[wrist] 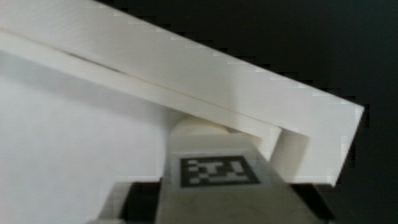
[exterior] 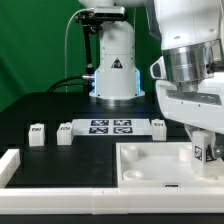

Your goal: Assemble one leg

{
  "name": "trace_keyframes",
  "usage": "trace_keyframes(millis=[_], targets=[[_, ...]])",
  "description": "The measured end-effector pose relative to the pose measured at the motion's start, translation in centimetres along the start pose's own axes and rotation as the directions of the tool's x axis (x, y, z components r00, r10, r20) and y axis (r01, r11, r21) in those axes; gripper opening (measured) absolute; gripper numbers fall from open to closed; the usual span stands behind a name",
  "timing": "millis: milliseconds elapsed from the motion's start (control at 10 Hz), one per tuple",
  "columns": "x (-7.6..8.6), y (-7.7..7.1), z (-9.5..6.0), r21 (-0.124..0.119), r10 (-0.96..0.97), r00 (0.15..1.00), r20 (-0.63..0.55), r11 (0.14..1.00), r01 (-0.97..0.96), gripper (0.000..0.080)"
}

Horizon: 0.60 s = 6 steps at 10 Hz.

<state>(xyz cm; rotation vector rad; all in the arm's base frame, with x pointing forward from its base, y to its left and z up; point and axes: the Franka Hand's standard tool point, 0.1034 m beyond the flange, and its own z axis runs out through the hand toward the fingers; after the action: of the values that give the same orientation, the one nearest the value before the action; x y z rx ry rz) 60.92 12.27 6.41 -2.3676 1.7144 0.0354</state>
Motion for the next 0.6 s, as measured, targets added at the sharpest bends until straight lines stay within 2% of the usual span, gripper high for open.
trace_keyframes(millis=[200,300,400,500,600], targets=[[-0.18,-0.06,0.01,0.005,0.114,0.993,0.014,0.993,-0.114,0.0291],[-0.19,-0.05,0.03,0.005,0.060,0.998,0.014,0.998,-0.061,0.0355],[-0.28,-0.02,0.06,0.005,0.021,1.000,0.014,1.000,-0.021,0.0355],[-0.50,0.02,0.13,0.003,0.000,1.000,0.015,1.000,0.000,0.0554],[-0.73,0.01,0.17,0.002,-0.097,0.995,0.014,0.995,0.097,0.0620]])
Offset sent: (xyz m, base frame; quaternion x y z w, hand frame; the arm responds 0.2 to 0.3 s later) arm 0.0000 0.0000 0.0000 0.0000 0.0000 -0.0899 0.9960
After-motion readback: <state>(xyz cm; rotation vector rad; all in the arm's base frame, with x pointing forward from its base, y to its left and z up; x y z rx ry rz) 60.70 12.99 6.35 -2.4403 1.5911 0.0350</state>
